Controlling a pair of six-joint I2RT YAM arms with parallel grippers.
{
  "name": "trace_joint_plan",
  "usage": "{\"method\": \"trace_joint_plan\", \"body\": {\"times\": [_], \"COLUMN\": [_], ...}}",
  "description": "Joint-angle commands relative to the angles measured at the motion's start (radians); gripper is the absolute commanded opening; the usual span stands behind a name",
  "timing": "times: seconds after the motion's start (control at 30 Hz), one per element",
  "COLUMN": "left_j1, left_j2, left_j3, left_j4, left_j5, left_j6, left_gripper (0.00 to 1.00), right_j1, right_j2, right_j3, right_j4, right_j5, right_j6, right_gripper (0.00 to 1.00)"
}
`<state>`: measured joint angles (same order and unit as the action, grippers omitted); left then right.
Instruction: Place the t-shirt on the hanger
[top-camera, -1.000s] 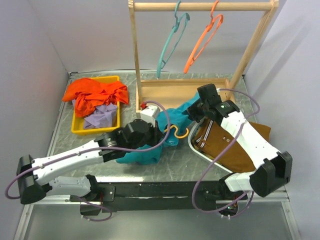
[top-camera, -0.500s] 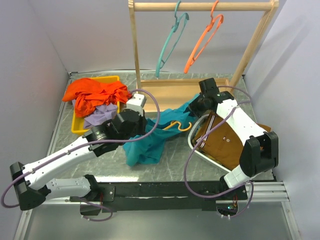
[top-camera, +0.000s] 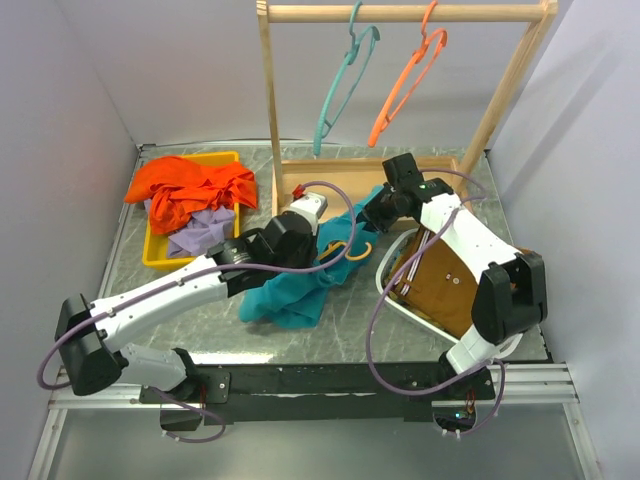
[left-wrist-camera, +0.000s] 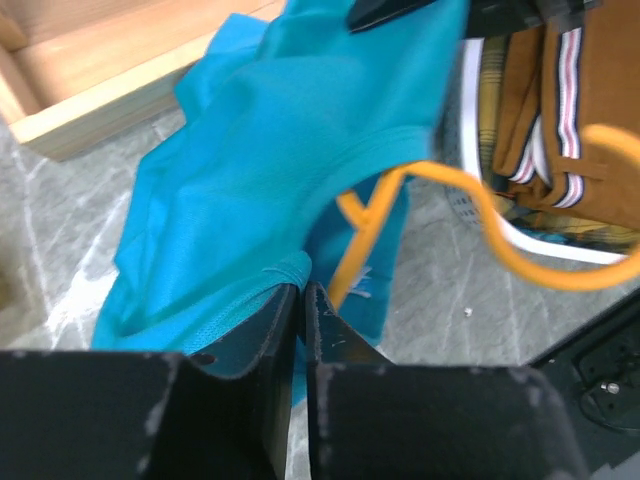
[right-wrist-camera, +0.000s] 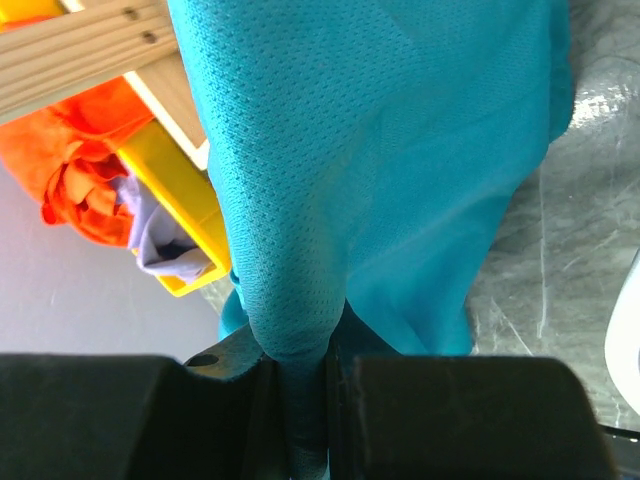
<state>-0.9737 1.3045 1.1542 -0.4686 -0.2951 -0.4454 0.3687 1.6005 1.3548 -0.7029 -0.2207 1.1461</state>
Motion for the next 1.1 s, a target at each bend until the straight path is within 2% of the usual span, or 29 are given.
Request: {"method": "trace_joint_plan", "body": {"times": [0.0,0.17,0.33,0.47,0.57,0.67,0.83,0.93,1.07], "left_j1": [0.009,0.009,0.009,0.01,0.023,0.039,0.043,0.043,0.018], "left_j2": [0.03,-0.025,-0.005,-0.01,-0.001,-0.01,-0.054,-0.123,-0.215], "left_j3": [0.067,0.032,0.029,0.032,0.061,0.091,0.147,0.098,-0.008], "left_j4": [0.058,0.1,0.07,0.07,0.047,0.009,-0.187,-0.257,-0.284], "left_j5": [0.059,0.096,0.076,0.073,0.057,0.071,0.094,0.067,0.03], "left_j6": [0.005,-0.029,-0.052,-0.041,-0.009,0.031,0.146,0.171,0.131], "left_gripper": [0.15,0.17,0.2,0.41,0.45,0.5,0.55,0.62,0.63], "right_j1": [-0.005,-0.02,-0.019,-0.019,-0.011,-0.013,-0.014,-0.014,-0.014], "right_j2": [0.027,0.084,0.101,0.104,0.095,0.084,0.101,0.114,0.127], "right_j3": [0.012,0.024,0.029,0.029,0.014,-0.011,-0.017,-0.011,0.006], "right_j4": [0.049,0.052,0.085,0.091,0.098,0.108,0.114,0.111,0.102], "right_j5": [-0.04,-0.048,-0.063,-0.071,-0.082,-0.082,-0.097,-0.103,-0.106], "right_j6": [0.037,0.04,0.061,0.069,0.07,0.064,0.049,0.041,0.032], "right_gripper": [0.0,0.0,0.0,0.0,0.0,0.0,0.0,0.0,0.0]}}
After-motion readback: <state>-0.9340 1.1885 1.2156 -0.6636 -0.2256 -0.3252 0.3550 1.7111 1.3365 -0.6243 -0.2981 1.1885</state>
